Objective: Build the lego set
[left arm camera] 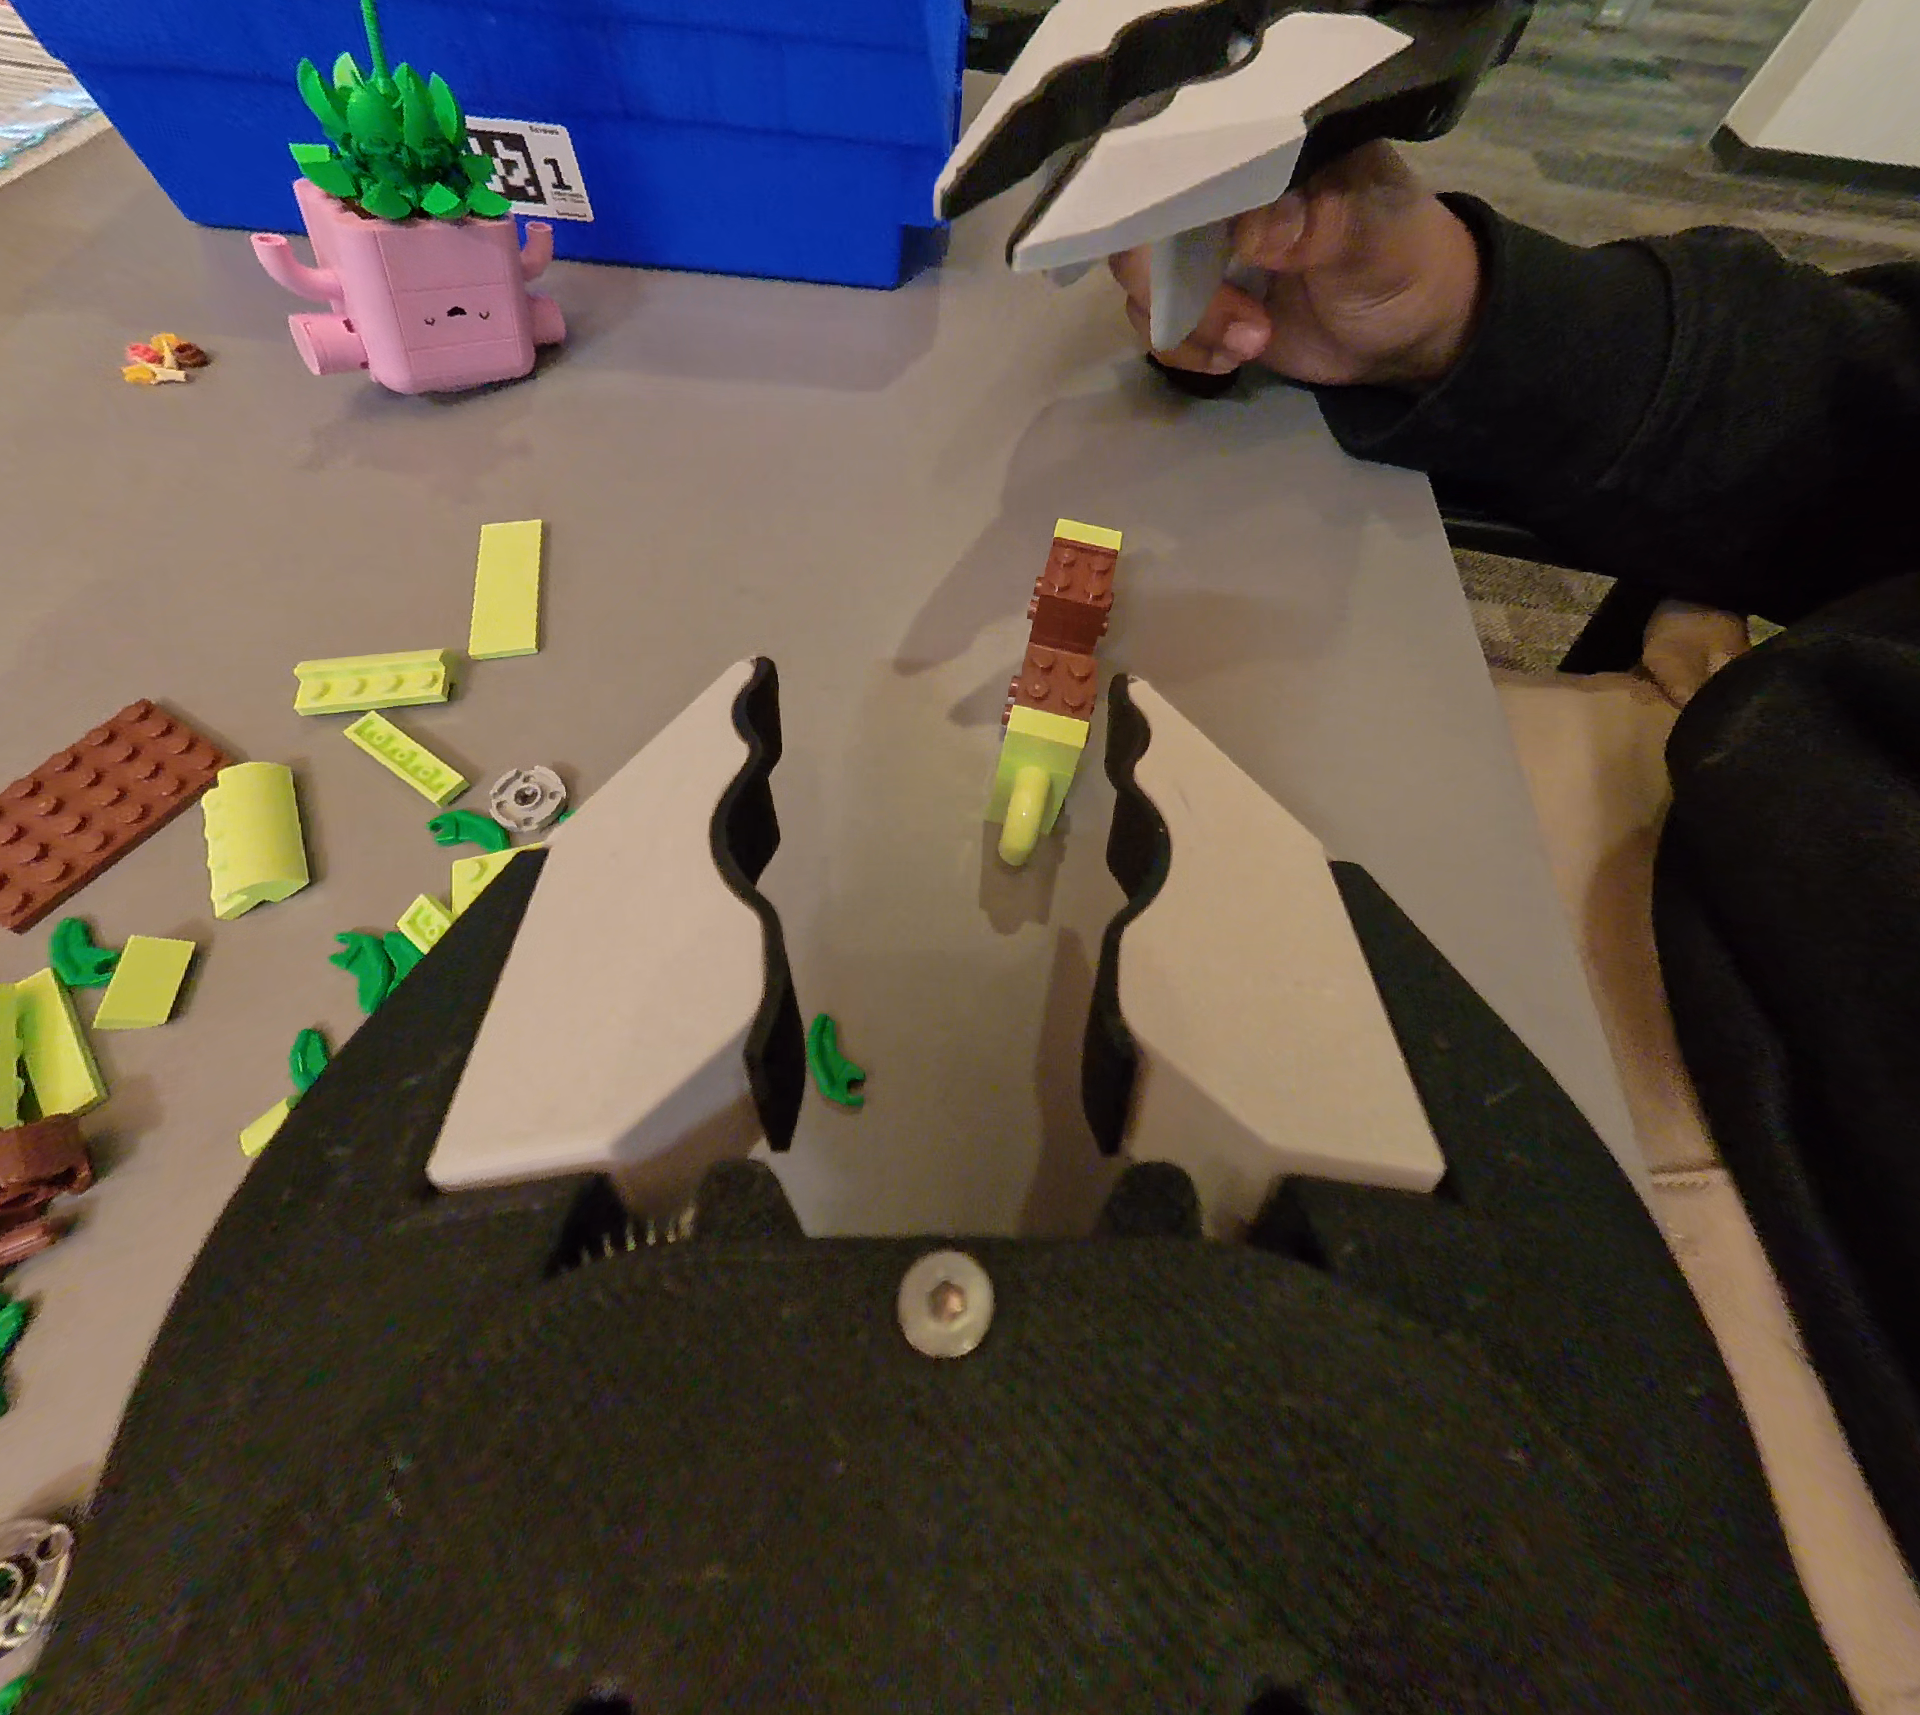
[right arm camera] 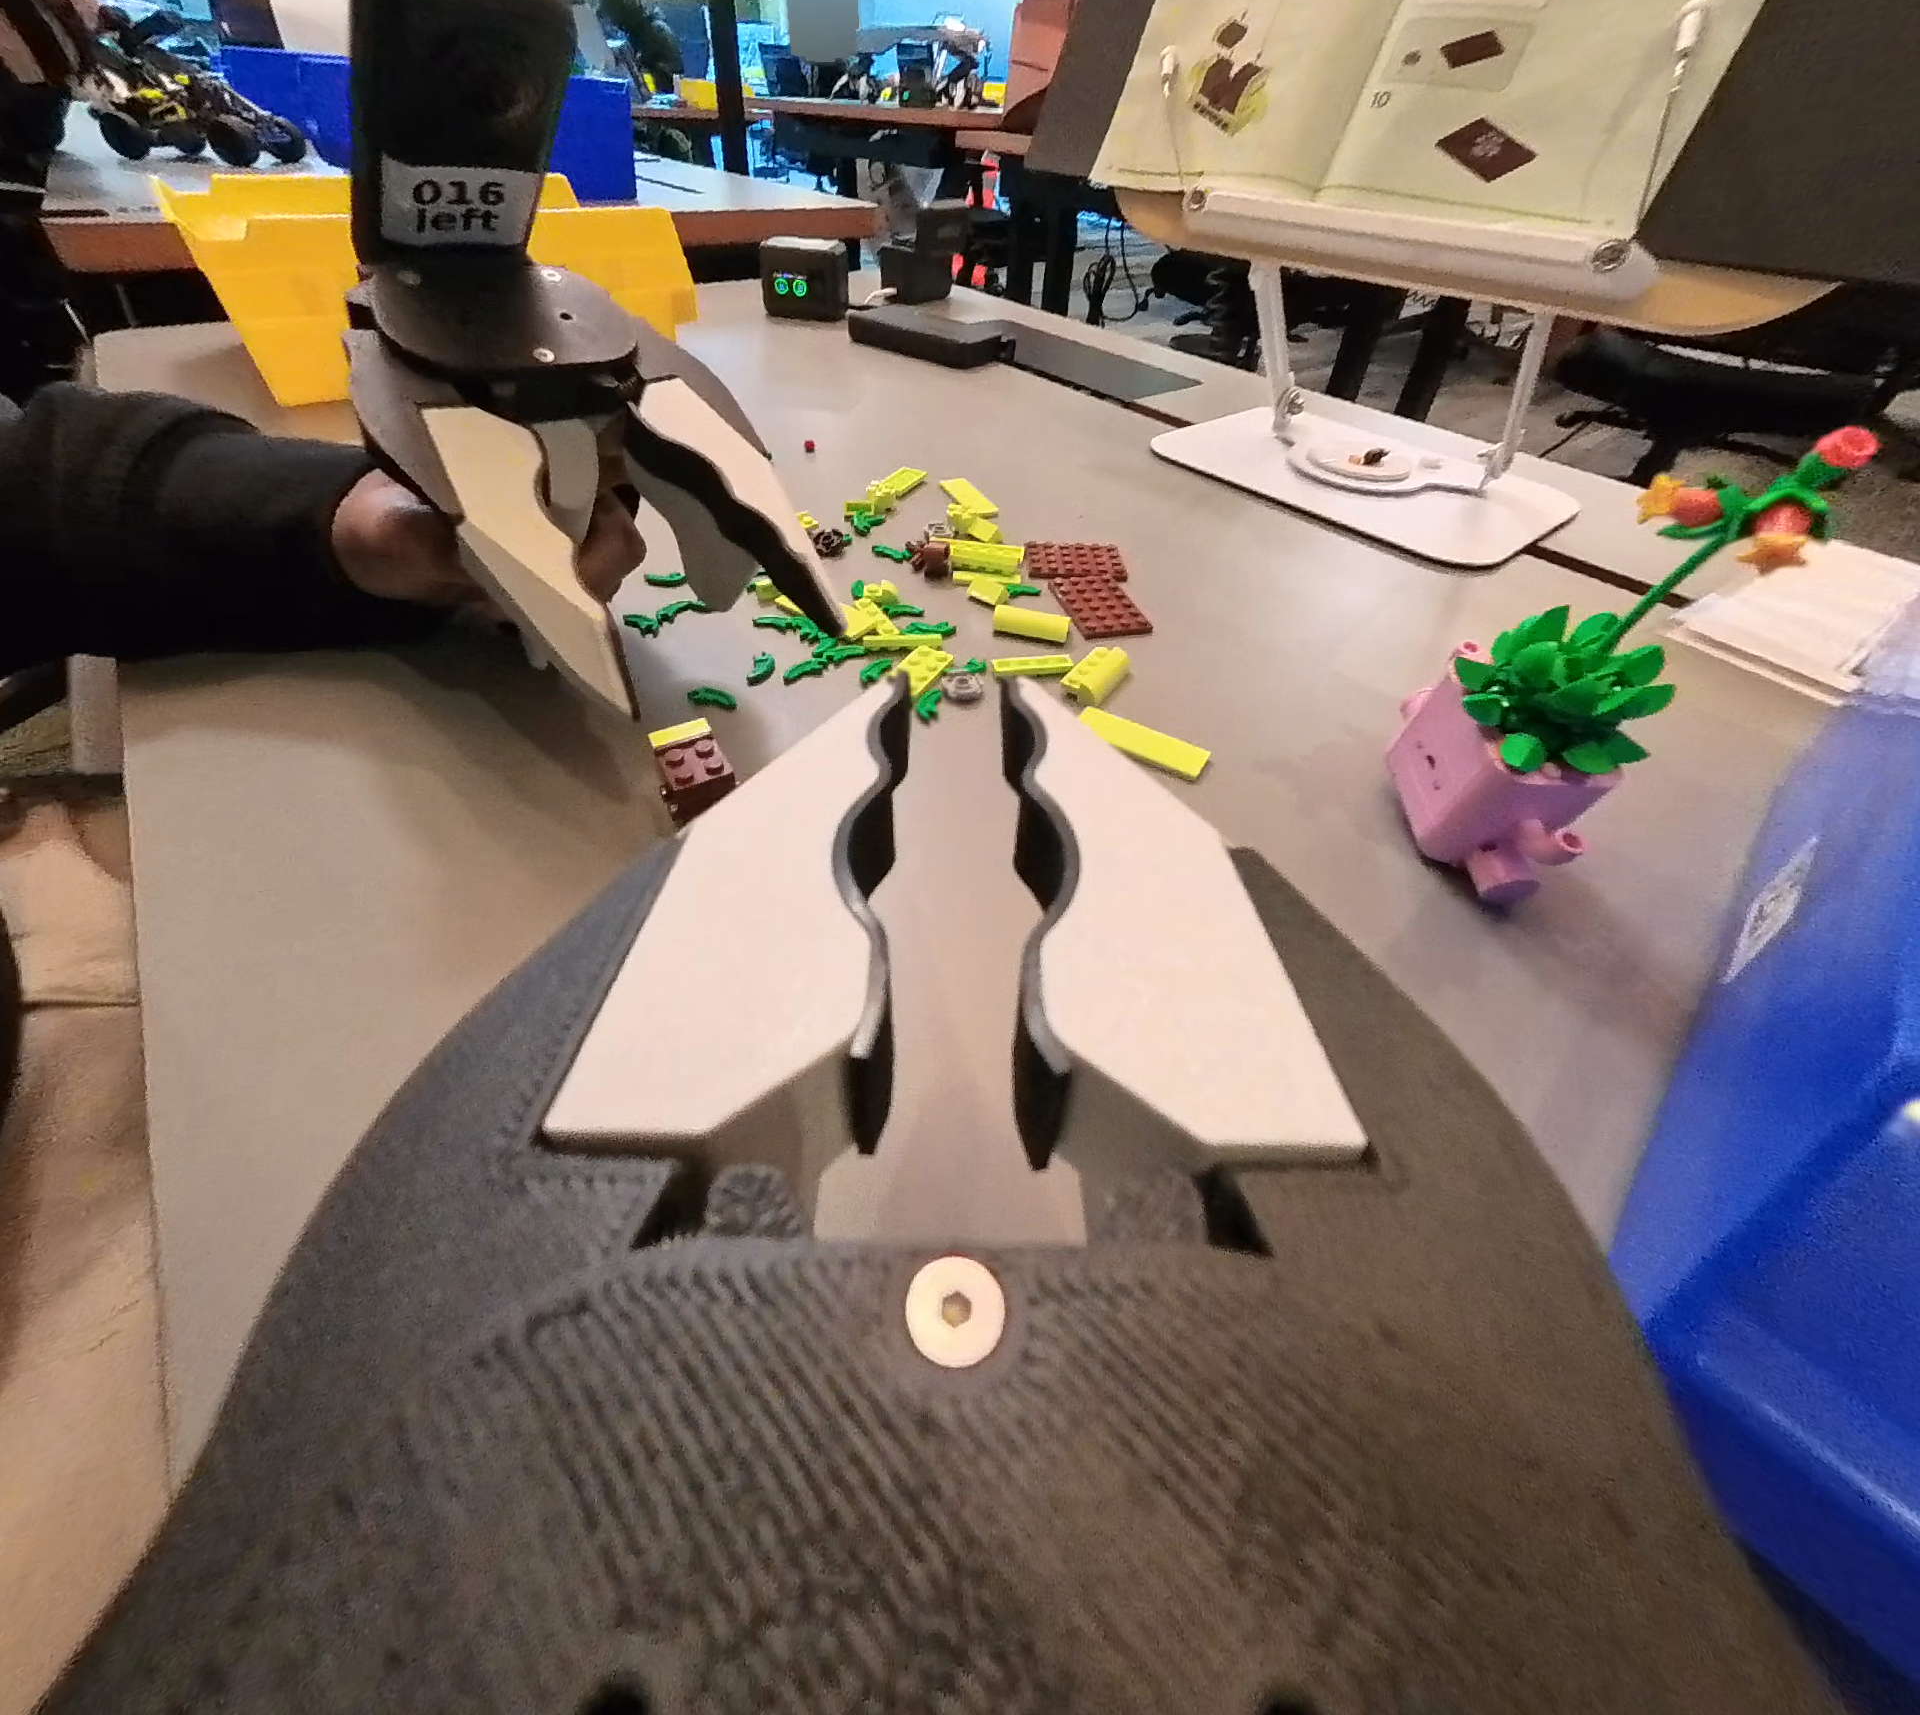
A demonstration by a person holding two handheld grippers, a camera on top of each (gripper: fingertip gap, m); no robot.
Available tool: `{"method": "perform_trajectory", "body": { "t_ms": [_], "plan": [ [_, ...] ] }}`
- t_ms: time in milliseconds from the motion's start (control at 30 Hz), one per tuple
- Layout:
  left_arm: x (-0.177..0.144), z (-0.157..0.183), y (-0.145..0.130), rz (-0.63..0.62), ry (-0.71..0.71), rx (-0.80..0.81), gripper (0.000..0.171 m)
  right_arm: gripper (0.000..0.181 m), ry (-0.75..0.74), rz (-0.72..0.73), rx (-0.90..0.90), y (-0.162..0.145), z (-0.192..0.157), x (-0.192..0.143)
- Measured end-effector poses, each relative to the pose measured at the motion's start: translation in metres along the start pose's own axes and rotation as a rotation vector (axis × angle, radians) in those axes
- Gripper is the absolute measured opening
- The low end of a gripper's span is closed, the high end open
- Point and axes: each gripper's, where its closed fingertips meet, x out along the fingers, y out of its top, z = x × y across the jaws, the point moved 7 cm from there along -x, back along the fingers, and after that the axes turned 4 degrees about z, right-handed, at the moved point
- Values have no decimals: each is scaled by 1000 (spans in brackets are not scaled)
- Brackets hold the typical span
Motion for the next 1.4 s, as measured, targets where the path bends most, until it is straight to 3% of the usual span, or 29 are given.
{"method": "perform_trajectory", "body": {
  "t_ms": [500, 700, 833, 867, 933, 1167, 1400],
  "plan": [
    [2, -2, -1, -21, -25, -35, 60, 15, 15, -126, -175, -9, -17, 13],
    [15, 10, -10, -160, -50, 69, 45, 15, 12, -121, -161, -9, -16, 13],
    [32, 11, -23, -348, -36, 92, 44, 15, 18, -99, -118, -7, -12, 11],
    [35, 12, -22, -346, -26, 95, 42, 15, 21, -96, -104, -6, -11, 11],
    [40, 14, -17, -312, -8, 105, 22, 16, 21, -75, -78, -5, -9, 9],
    [85, 12, -1, -321, 21, 68, 20, 15, -186, 108, -70, 6, 13, -14],
    [113, 7, 9, -331, 25, 78, 26, 13, -292, 88, -134, 5, 17, -16]
  ]
}}
